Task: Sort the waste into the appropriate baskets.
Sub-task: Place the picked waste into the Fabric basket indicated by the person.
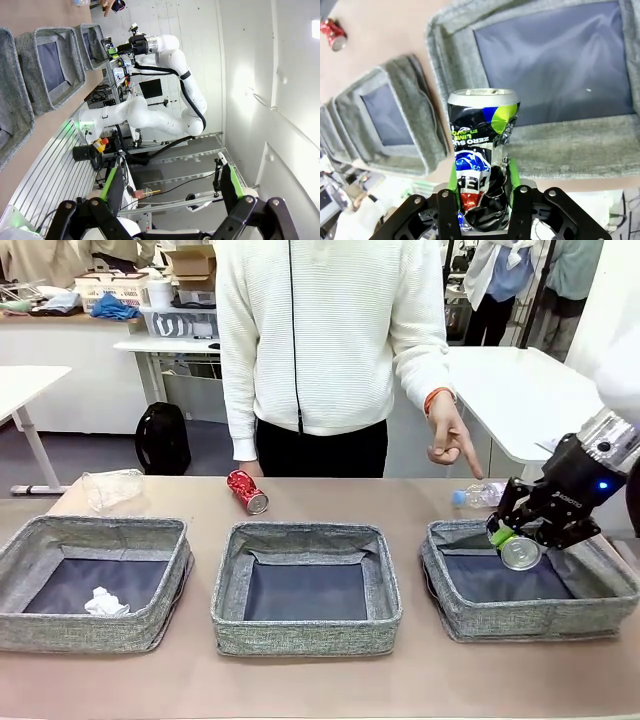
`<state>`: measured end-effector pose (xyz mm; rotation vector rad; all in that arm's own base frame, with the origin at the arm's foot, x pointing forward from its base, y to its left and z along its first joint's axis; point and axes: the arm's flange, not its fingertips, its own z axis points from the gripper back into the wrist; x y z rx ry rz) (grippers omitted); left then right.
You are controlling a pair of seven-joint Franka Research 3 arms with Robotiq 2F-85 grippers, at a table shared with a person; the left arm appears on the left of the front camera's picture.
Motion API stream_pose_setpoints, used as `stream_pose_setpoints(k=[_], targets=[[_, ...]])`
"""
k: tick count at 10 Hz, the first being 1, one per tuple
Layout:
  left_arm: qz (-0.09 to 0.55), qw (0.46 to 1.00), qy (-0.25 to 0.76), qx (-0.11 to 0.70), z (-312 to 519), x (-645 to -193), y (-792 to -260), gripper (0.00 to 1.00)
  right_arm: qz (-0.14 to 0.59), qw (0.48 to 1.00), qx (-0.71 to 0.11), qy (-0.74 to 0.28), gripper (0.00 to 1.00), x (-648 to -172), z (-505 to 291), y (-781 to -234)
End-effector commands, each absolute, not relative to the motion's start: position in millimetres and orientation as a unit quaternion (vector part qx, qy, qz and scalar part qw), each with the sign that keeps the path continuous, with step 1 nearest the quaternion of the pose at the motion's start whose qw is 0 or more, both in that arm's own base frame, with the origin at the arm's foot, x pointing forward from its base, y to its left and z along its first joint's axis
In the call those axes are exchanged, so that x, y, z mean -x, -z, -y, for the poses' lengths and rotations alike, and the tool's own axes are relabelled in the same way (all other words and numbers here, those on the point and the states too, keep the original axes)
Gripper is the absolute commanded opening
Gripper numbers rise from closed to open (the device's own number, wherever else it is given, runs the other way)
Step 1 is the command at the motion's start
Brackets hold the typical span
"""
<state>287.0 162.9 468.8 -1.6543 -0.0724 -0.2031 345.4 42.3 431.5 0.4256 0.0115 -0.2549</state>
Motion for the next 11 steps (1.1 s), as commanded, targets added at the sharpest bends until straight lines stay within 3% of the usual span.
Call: stream_pose_setpoints(k=[1,3,8,11], targets=[[0.035,0.668,0.088,0.738,-165,-287,-472,1.00,0.017,0.964,-0.232,0.128,0.95,-343,-44,-424],[0.035,0.668,0.088,0.738,-165,-287,-472,1.00,0.020,0.963,-0.234,0.135,1.00,-343,-42,-426],[0.035,0.668,0.088,0.738,-165,-287,-472,1.00,0.025,0.958,-0.251,0.137,1.00,-342,-42,-429],[0.035,0.668,0.088,0.738,-165,-287,-472,1.00,0.011,0.930,-0.354,0.095,1.00,-338,-42,-444]])
